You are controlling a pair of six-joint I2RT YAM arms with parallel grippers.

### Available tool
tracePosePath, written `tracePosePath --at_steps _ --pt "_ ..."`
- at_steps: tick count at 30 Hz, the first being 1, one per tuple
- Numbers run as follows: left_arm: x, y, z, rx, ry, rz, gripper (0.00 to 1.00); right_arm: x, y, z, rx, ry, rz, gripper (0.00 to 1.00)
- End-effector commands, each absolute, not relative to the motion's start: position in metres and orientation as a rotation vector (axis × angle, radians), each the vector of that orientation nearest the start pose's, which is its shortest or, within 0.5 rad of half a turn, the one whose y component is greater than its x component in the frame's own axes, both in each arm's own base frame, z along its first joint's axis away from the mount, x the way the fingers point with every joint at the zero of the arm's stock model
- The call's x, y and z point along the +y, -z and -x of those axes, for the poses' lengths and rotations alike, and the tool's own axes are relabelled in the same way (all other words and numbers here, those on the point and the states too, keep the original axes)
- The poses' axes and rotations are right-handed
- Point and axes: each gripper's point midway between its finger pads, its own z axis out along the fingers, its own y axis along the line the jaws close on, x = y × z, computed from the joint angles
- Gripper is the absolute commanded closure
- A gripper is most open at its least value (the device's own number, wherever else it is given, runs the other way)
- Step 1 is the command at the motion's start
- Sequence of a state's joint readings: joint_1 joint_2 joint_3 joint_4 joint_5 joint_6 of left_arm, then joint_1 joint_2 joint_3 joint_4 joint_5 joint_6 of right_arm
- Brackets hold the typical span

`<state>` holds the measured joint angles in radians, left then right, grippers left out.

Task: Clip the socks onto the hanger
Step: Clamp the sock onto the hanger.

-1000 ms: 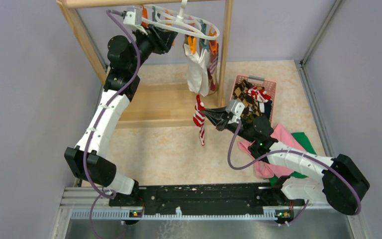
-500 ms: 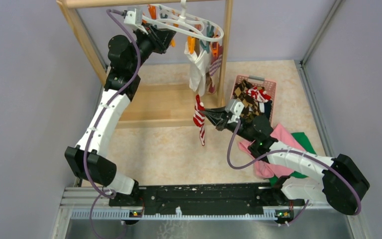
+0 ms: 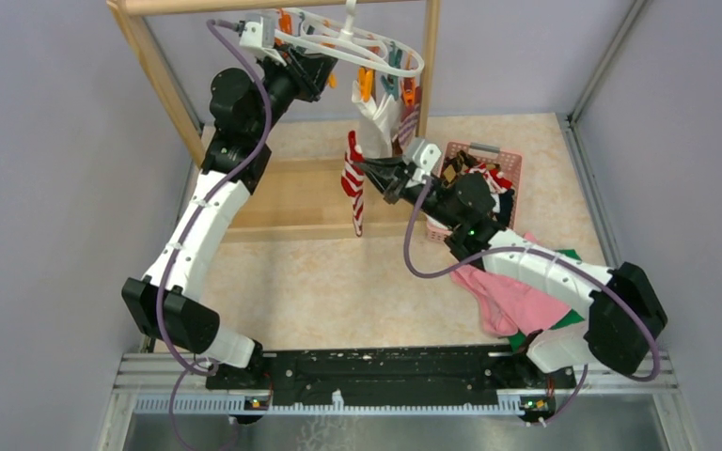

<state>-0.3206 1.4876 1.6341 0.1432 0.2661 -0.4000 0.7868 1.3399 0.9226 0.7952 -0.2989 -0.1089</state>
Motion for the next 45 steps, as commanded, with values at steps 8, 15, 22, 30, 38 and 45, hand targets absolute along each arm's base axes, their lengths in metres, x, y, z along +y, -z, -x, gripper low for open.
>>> tracePosePath --at_steps 8,15,22,30,38,45 --pt "-0.203 -0.532 -0.413 1.223 0.796 -0.15 1.0 0.381 -0.423 -0.327 0.942 -0.649 0.703 1.0" --pt "-0.205 -0.53 -0.413 1.231 0.814 -0.139 1.0 0.386 -0.437 -0.343 0.922 -0.603 0.667 1.0" --pt "-0.205 -0.529 -0.412 1.235 0.823 -0.131 1.0 0.391 -0.45 -0.354 0.908 -0.577 0.641 1.0" --pt "-0.208 -0.527 -0.413 1.242 0.83 -0.127 1.0 0.393 -0.455 -0.363 0.91 -0.548 0.63 1.0" --pt "-0.209 -0.525 -0.414 1.247 0.839 -0.122 1.0 0.393 -0.46 -0.369 0.905 -0.523 0.613 1.0" --pt "-0.21 -0.524 -0.414 1.251 0.842 -0.121 1.0 0.389 -0.467 -0.367 0.884 -0.516 0.599 1.0"
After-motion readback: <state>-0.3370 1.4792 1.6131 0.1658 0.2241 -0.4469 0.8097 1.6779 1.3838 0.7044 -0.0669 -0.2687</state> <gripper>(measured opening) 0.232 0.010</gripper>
